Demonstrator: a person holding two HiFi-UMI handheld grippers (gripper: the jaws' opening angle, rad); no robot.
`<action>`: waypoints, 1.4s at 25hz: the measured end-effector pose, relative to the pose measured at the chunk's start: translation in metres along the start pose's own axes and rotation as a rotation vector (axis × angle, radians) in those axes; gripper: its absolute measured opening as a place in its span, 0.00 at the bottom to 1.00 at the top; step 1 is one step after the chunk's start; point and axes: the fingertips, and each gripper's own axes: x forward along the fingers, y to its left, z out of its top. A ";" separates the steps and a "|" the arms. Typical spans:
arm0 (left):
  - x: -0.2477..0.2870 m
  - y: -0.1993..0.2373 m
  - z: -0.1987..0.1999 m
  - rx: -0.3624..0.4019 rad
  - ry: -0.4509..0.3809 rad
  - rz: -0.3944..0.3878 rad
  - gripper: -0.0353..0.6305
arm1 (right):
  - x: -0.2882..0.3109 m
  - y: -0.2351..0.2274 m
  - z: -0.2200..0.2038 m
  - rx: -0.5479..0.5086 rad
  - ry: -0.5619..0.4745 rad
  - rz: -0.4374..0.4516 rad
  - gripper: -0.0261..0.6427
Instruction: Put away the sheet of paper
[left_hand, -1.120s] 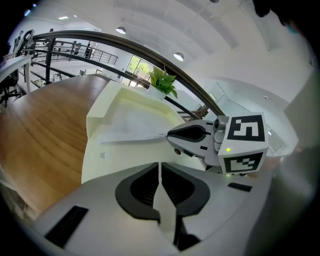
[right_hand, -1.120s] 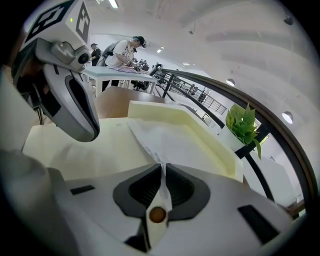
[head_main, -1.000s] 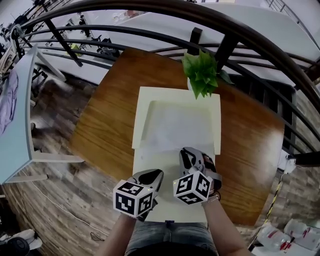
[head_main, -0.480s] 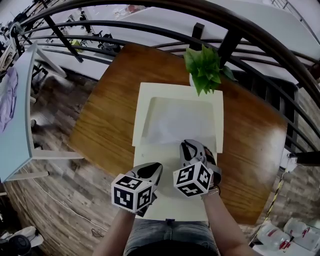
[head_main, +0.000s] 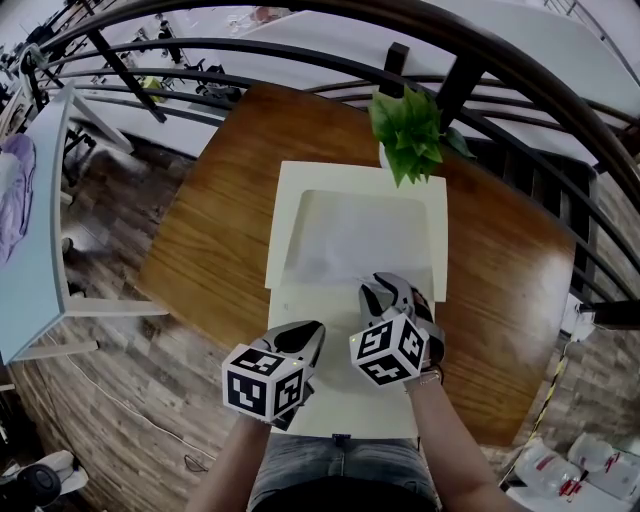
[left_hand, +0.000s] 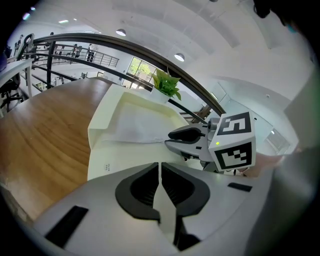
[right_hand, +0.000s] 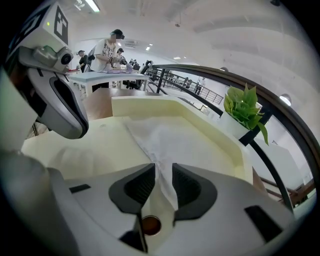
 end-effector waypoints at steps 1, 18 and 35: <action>-0.001 0.000 0.001 0.001 -0.002 0.000 0.10 | -0.001 0.000 0.001 0.002 -0.004 0.000 0.19; -0.028 -0.008 0.013 0.086 -0.065 -0.003 0.10 | -0.056 -0.001 0.016 0.244 -0.139 0.019 0.18; -0.079 -0.047 0.024 0.181 -0.205 -0.058 0.10 | -0.142 0.024 0.038 0.518 -0.385 0.064 0.13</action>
